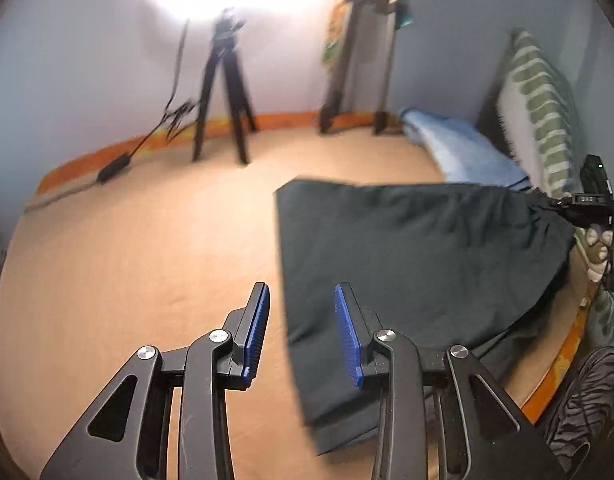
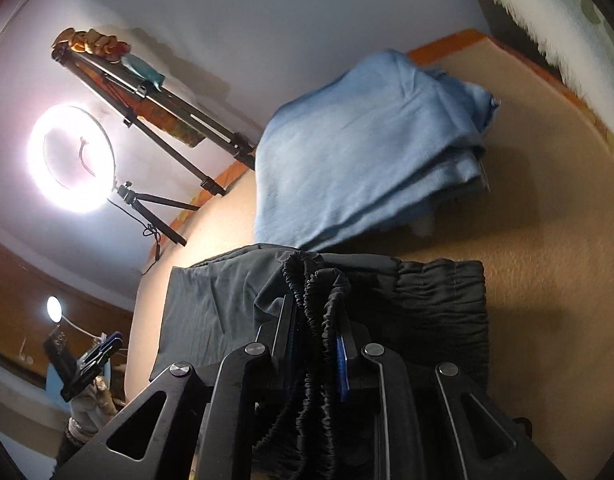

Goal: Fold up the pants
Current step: 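Carry the waistband over the pants legs with the right gripper, then lower the waistband onto the pants and open the right gripper, then grasp the folded pants edge with the left gripper while the right gripper pinches it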

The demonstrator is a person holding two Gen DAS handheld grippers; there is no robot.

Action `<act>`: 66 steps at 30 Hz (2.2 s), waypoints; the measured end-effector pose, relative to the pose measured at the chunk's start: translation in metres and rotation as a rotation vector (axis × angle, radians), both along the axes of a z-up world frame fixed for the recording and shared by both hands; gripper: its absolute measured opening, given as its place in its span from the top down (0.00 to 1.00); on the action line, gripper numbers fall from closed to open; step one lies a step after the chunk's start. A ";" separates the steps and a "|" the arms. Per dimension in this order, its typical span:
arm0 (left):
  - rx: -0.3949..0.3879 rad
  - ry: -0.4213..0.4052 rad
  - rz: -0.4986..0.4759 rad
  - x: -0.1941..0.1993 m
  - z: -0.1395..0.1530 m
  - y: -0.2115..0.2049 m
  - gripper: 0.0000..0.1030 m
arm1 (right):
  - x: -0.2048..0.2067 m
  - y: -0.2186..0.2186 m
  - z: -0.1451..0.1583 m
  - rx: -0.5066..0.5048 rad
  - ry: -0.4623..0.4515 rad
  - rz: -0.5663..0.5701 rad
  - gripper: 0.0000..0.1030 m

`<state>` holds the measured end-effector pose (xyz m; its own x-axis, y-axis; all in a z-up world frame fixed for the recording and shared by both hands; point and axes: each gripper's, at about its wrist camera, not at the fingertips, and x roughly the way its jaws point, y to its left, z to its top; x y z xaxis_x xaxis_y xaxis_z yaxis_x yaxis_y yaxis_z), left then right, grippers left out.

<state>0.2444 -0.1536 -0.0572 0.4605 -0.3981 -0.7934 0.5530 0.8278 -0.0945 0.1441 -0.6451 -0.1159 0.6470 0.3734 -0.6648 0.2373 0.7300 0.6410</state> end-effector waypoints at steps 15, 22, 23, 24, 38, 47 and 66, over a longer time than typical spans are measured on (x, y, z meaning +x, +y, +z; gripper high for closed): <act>0.047 0.110 -0.078 -0.021 -0.051 0.000 0.69 | -0.011 -0.002 -0.005 0.102 0.025 0.012 0.40; 0.038 0.095 -0.060 -0.021 -0.048 0.007 0.69 | -0.013 0.016 0.008 -0.020 0.069 0.064 0.40; 0.030 0.095 -0.049 -0.020 -0.048 0.009 0.69 | -0.010 0.023 0.009 -0.059 0.084 0.077 0.50; 0.015 0.098 -0.036 -0.019 -0.046 0.013 0.69 | -0.008 0.030 0.010 -0.107 0.103 0.089 0.58; -0.051 0.117 -0.042 -0.026 -0.047 0.039 0.69 | -0.016 0.033 0.031 -0.440 0.203 0.032 0.76; 0.014 0.083 -0.154 -0.037 -0.056 0.007 0.69 | -0.018 0.054 0.074 -0.554 0.120 -0.022 0.57; -0.028 0.205 -0.098 0.003 -0.067 -0.003 0.61 | 0.098 0.251 0.084 -0.387 -0.057 0.390 0.44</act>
<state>0.2469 -0.1567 -0.1246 0.2484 -0.4566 -0.8543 0.5977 0.7663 -0.2358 0.2420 -0.3942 -0.0319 0.5483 0.3280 -0.7692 -0.1246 0.9416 0.3127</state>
